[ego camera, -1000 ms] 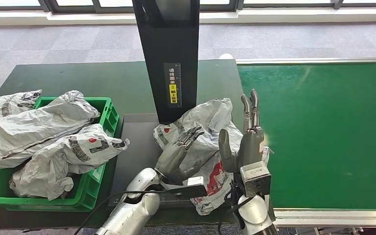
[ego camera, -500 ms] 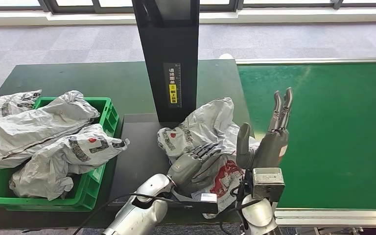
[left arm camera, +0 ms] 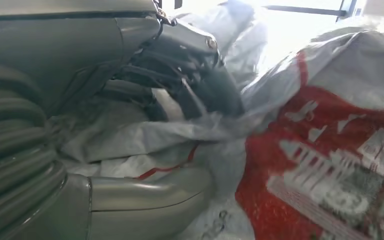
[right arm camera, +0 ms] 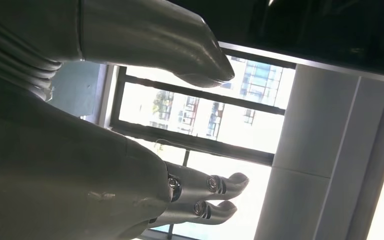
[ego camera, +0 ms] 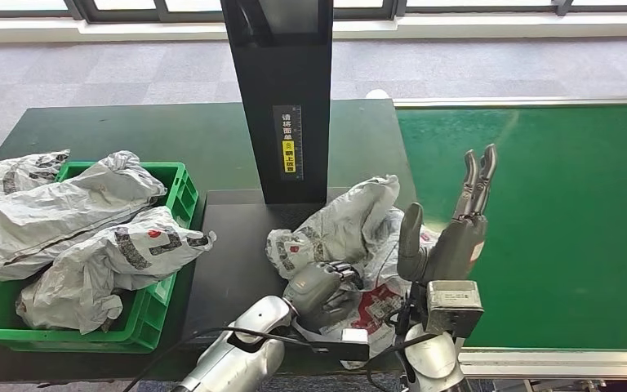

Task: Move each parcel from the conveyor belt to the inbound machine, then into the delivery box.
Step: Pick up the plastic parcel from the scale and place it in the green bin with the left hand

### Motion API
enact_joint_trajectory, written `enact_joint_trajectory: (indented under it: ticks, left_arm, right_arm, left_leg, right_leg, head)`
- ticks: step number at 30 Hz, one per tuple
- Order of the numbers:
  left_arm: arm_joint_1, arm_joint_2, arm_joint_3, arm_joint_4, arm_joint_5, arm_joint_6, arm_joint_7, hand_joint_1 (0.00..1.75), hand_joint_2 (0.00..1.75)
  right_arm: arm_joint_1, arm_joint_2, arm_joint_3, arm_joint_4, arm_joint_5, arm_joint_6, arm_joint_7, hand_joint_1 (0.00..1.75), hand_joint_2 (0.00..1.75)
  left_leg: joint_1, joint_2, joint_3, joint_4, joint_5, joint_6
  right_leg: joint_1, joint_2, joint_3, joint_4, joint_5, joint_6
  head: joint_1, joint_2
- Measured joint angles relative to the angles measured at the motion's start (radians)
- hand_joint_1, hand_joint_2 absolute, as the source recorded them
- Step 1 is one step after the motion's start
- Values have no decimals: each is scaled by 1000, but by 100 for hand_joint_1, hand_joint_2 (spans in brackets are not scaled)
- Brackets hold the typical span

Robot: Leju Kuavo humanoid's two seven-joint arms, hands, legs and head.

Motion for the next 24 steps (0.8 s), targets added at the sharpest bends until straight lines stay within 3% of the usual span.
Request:
enact_joint_trajectory:
  ticks: [5, 10, 12, 20, 24]
  left_arm:
    - [-15, -5, -1, 33, -60, 65, 77, 175, 175]
    - [-19, -3, -1, 13, -218, 297, 305, 175, 175]
    - [-20, 0, -1, -24, -252, 359, 360, 175, 175]
    - [-12, 14, 0, -98, -257, 379, 376, 175, 175]
    - [42, 64, -1, -288, -263, 381, 472, 175, 175]
  right_arm:
    - [1, -4, 0, 0, -3, -2, 0, 0, 0]
    - [8, -8, 0, 0, 7, -4, 0, 0, 0]
    - [10, -8, 0, 0, 10, -4, 0, 0, 0]
    - [10, -8, 0, 0, 15, -4, 0, 0, 0]
    - [9, -8, 0, 0, 10, -5, 0, 0, 0]
  left_leg:
    - [0, 0, 0, 0, 0, 0]
    - [0, 0, 0, 0, 0, 0]
    - [0, 0, 0, 0, 0, 0]
    - [0, -1, -1, 0, 0, 0]
    - [0, 0, -1, 0, 0, 0]
  right_leg:
    - [0, 0, 0, 0, 0, 0]
    - [0, 0, 0, 0, 0, 0]
    - [0, 0, 0, 0, 0, 0]
    - [0, -1, 1, 0, 0, 0]
    - [0, 0, 0, 1, 0, 0]
  head:
    - [0, 0]
    - [0, 0]
    - [0, 0]
    - [0, 0]
    - [0, 0]
